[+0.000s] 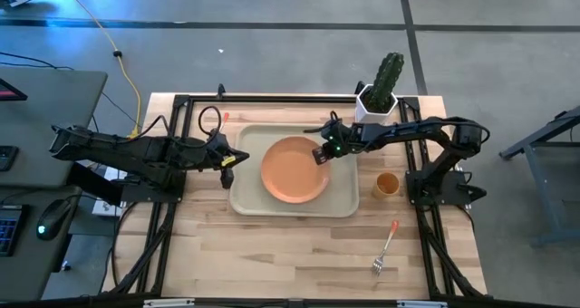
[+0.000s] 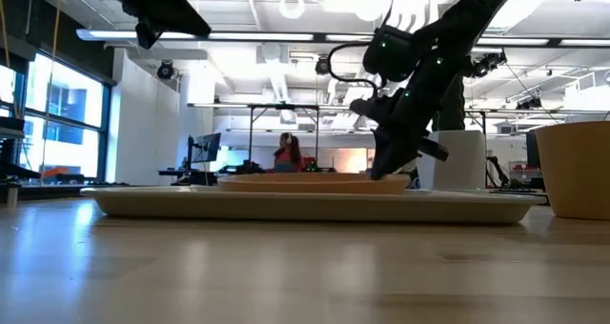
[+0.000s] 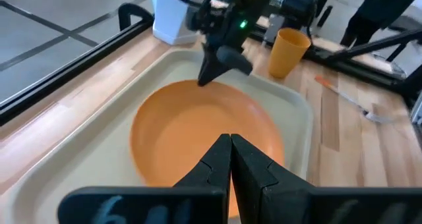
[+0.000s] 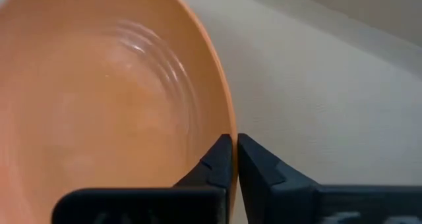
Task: Pick and place plate/cup/fork/spoon on tray
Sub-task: Put the orange plate on the center of the brown tray, then put the orange cup on the brown tray on the top right of the orange plate
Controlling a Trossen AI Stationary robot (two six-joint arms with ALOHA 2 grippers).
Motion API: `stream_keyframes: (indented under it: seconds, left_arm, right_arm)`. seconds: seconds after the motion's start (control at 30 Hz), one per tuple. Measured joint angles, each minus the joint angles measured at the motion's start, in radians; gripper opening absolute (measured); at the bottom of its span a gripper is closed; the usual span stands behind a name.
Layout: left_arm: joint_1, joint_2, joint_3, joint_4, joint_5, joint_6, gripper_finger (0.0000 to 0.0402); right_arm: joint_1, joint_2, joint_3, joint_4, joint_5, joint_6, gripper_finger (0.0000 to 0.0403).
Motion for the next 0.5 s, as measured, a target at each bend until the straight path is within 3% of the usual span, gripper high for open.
stream_keyframes:
  seconds: [0.27,0.5]
  left_arm:
    - [0.056,0.009,-0.001,0.064,-0.089,0.133,0.0000]
    - [0.099,0.015,-0.001,0.135,-0.131,0.138,0.0000]
  right_arm:
    - [0.007,-0.088,0.000,-0.015,-0.016,-0.022,0.0083]
    - [-0.025,-0.276,0.000,-0.132,0.056,-0.122,0.0140]
